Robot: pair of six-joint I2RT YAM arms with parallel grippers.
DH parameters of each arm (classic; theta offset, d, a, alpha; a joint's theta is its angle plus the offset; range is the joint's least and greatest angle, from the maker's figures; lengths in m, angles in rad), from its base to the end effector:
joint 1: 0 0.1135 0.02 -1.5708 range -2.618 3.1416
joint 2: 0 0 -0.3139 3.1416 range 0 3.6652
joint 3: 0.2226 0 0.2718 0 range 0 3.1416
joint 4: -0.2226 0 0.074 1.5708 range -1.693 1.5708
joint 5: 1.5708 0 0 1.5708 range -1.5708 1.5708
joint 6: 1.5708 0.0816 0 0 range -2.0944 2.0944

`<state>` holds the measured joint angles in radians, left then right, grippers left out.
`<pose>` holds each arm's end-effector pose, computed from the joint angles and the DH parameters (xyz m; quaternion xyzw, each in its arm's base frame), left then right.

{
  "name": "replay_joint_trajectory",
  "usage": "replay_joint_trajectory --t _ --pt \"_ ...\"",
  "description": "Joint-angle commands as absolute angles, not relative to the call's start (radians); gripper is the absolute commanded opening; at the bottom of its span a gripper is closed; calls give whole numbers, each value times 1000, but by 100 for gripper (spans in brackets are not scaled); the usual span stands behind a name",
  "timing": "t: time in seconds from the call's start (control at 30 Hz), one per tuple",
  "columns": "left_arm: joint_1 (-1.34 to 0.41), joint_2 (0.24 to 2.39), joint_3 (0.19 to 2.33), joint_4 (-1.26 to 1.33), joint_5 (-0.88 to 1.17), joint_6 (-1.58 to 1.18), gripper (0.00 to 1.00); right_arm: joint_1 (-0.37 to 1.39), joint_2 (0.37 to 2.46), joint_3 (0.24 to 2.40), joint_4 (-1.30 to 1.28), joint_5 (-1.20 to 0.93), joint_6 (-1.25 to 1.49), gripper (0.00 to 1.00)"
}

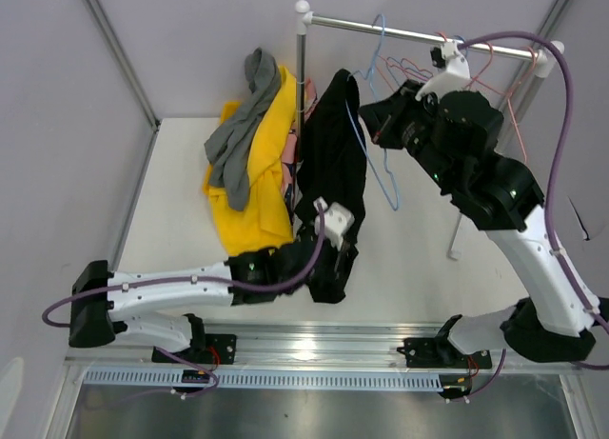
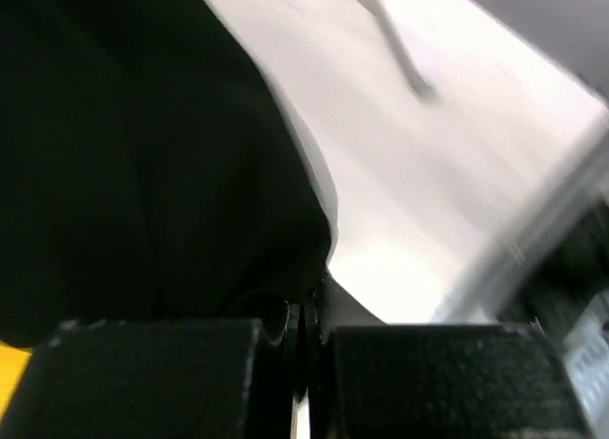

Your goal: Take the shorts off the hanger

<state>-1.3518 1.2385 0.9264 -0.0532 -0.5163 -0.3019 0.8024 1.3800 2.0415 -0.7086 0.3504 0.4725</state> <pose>0.1096 -0.3072 0.3341 0.2739 0.7618 -0.2609 0.5259 0.2170 0.1842 0.6248 0.0017 0.7226 0.3032 0.6213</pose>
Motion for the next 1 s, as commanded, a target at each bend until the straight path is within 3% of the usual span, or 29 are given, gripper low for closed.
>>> replay_joint_trajectory --t 0.0,0.13,0.43,0.57,0.6,0.67,0.8,0.97 --pt "-1142 1264 1118 -150 -482 -243 0 837 1249 1924 -627 350 607 0" --pt "-944 1395 1476 -309 -428 -189 0 882 1177 1824 -706 357 681 0" --pt "-648 1451 1865 -480 -341 -107 0 891 1132 1911 -808 469 640 0" --pt "-505 1613 2248 -627 -255 -106 0 890 1141 1913 -805 503 611 0" --pt "-453 1714 2471 -656 -244 -104 0 890 1141 1907 -798 515 604 0" --pt "-382 1805 2596 -692 -195 -120 0 888 1140 1882 -789 531 588 0" --pt "-264 1836 2526 -507 -78 -227 0 855 1141 1842 -762 534 563 0" --pt "-200 1992 2600 -332 56 -317 0 731 1176 1827 -746 436 525 0"
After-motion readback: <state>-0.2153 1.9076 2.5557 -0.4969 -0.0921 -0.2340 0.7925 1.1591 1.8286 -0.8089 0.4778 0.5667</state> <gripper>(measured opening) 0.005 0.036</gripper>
